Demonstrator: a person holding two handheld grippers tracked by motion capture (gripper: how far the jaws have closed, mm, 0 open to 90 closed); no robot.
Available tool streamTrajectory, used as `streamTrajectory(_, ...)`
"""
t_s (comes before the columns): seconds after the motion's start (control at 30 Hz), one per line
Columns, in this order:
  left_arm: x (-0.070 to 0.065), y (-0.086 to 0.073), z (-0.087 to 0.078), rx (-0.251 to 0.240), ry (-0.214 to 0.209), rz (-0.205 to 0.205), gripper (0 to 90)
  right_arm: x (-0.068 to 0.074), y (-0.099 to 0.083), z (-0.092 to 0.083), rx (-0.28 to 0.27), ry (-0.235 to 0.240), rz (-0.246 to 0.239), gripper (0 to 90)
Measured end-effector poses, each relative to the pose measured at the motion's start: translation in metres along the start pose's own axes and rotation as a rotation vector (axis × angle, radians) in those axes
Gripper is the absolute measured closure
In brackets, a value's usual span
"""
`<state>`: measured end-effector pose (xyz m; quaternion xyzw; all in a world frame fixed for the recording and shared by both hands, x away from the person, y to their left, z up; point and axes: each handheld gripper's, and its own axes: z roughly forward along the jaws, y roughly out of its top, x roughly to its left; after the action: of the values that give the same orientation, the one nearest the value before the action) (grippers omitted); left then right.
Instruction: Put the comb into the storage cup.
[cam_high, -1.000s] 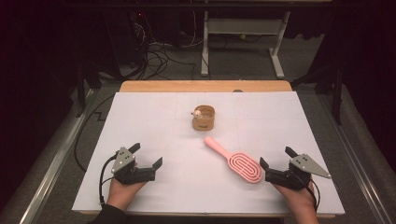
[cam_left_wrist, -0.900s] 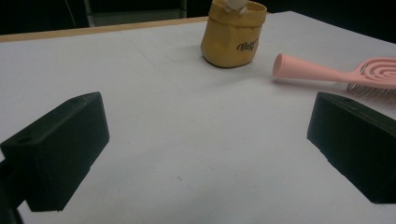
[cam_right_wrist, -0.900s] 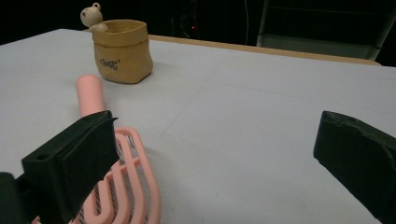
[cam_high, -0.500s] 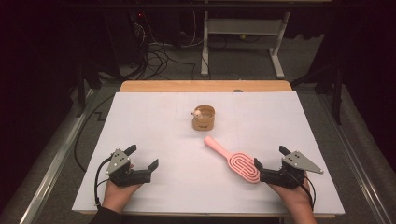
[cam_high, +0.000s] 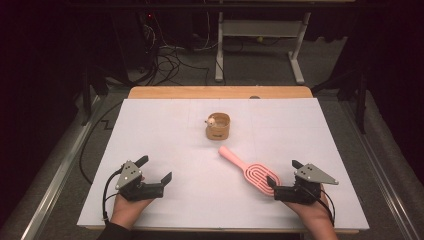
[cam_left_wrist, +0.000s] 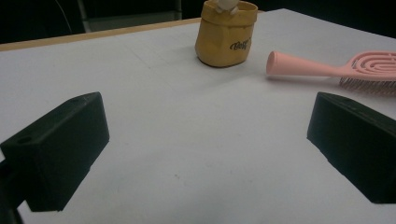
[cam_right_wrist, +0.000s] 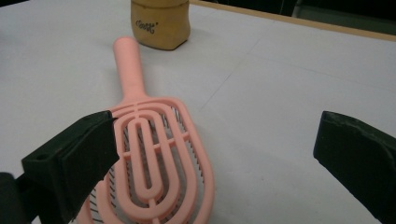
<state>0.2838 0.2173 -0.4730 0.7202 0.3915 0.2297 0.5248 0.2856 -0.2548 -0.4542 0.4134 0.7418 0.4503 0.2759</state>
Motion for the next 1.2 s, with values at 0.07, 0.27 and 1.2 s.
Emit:
streamTrajectory(0.07, 0.0, 0.0, 0.0, 0.006, 0.0, 0.006, 0.0, 0.002, 0.0, 0.002, 0.027, 0.024, 0.001, 0.0)
streamTrajectory(0.27, 0.0, 0.0, 0.001, 0.002, -0.005, 0.004, 0.0, 0.007, 0.002, 0.004, 0.045, 0.055, -0.013, 0.0)
streamTrajectory(1.2, -0.004, 0.0, 0.001, 0.002, -0.035, 0.016, 0.0, 0.021, 0.0, 0.013, 0.158, 0.112, -0.068, 0.0)
